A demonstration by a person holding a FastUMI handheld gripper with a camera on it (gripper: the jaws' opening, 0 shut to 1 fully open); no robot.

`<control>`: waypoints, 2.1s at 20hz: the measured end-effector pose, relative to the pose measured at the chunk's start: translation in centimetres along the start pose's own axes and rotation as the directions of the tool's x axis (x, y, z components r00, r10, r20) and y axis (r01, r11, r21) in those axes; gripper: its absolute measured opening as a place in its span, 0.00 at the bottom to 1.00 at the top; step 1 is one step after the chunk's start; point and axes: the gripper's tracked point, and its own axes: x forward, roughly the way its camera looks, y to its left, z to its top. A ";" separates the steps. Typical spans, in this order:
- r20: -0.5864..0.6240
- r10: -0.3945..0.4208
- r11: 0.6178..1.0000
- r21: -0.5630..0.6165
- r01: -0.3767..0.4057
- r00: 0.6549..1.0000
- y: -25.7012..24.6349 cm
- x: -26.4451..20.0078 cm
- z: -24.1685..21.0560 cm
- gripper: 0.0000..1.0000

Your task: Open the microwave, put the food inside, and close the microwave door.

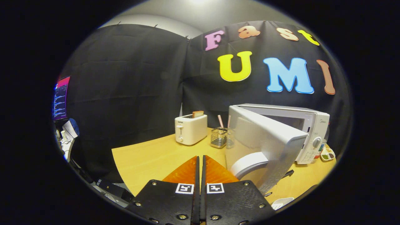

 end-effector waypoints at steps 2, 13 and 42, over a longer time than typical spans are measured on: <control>0.003 -0.056 0.998 0.013 0.056 0.998 -3.2 0.0 0.1 0.01; -0.016 -0.340 0.939 0.038 0.341 0.940 -20.2 2.3 1.2 0.01; -0.035 -0.460 0.887 0.033 0.461 0.887 -24.9 2.4 4.4 0.03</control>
